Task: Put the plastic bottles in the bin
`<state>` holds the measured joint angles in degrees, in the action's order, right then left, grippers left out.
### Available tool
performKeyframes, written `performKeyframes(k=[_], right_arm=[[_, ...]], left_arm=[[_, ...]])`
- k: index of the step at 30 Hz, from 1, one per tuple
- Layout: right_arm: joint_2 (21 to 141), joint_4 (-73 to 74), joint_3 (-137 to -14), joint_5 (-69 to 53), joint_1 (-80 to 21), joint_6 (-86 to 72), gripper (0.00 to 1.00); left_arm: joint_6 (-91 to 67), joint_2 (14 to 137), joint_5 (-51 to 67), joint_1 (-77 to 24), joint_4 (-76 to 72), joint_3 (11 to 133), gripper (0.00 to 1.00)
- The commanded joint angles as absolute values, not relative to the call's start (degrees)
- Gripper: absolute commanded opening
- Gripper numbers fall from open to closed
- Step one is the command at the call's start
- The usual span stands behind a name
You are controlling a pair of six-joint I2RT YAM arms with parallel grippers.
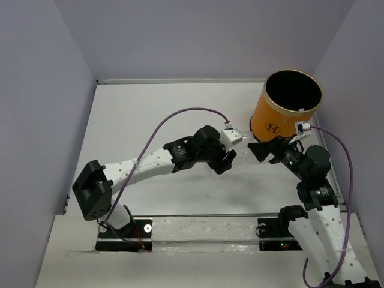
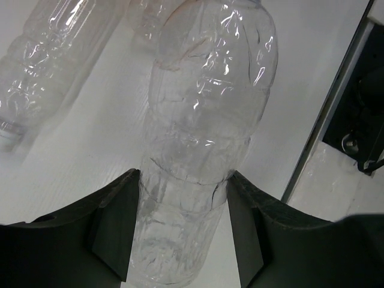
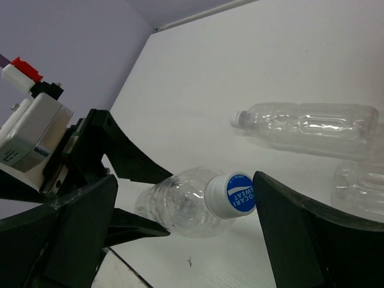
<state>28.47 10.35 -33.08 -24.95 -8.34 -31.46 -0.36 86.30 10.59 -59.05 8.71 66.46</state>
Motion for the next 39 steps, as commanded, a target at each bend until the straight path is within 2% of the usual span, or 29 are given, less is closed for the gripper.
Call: performKeyframes(k=[1, 12, 28, 32, 39], right_arm=[[30.1, 2.9, -32.3, -34.7, -8.3, -36.3, 1.00], [31.0, 2.5, -31.1, -30.9, -8.3, -38.0, 1.00], [26.7, 10.9, -33.0, -17.3, -8.3, -33.3, 1.00], [22.5, 12.7, -32.6, -10.0, -8.3, -31.4, 1.00], [29.8, 1.4, -29.5, -28.2, -8.3, -36.6, 1.00]], left_arm=[[-3.4, 84.8, 13.5, -59.2, -1.5, 68.6, 0.27], [-5.9, 81.1, 11.7, -59.2, -10.5, 65.7, 0.27], [-5.2, 80.9, 6.6, -59.2, -11.2, 64.2, 0.27], [-4.7, 81.4, 4.2, -59.2, -10.9, 64.6, 0.26], [-5.6, 81.8, 9.8, -59.2, -13.4, 65.1, 0.27]])
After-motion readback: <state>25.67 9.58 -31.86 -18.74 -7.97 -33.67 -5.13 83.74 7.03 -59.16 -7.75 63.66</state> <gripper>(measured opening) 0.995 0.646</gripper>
